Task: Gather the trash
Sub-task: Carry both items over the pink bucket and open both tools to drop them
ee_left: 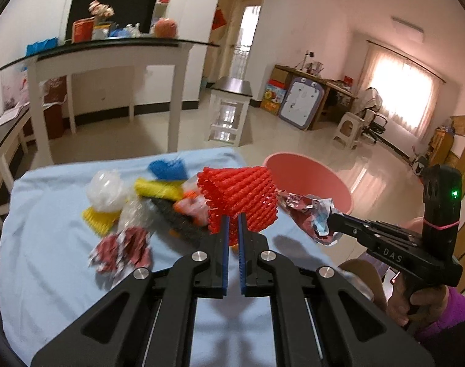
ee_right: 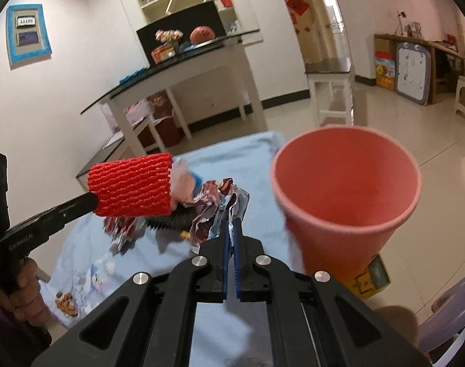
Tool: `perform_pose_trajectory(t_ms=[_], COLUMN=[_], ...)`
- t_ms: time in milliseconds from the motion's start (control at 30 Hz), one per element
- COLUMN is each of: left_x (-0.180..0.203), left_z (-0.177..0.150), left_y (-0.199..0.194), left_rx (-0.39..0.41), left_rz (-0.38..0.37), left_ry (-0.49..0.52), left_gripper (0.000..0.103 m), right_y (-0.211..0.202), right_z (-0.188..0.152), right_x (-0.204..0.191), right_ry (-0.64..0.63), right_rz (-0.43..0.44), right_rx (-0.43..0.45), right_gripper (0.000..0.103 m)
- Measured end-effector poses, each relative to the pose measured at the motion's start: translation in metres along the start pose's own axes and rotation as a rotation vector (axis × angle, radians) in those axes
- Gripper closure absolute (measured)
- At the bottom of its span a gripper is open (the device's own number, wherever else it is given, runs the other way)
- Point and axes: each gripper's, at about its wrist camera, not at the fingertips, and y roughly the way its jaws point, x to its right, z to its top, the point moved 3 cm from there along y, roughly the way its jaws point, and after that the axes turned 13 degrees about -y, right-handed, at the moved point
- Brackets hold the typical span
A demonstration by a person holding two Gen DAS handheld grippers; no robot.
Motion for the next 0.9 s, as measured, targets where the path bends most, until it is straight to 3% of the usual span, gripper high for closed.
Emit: perform_pose_trajectory(t_ms=[233,400,900], left_x=[0.04,0.07,0.097], left_z=[0.011,0.01,-0.002], left_y=[0.028,0.064,0.137], left_rx=[-0.019,-0.062,-0.184], left_rz=[-0.07,-0.074,-0.019], left_ry=[0.037,0.085,0.132], left_gripper=[0.098,0.098,0.098], right_y=[-0.015,-0.01,0.016], right_z=[0.012,0.013,0.003], right_x=[0.05,0.085,0.135], right_ry=[0.052,0.082,0.155], right_rz=[-0.135,-0.21,-0.272], right_rx=[0.041,0.018,-0.028], right_gripper=[0.101,0.101,0.097])
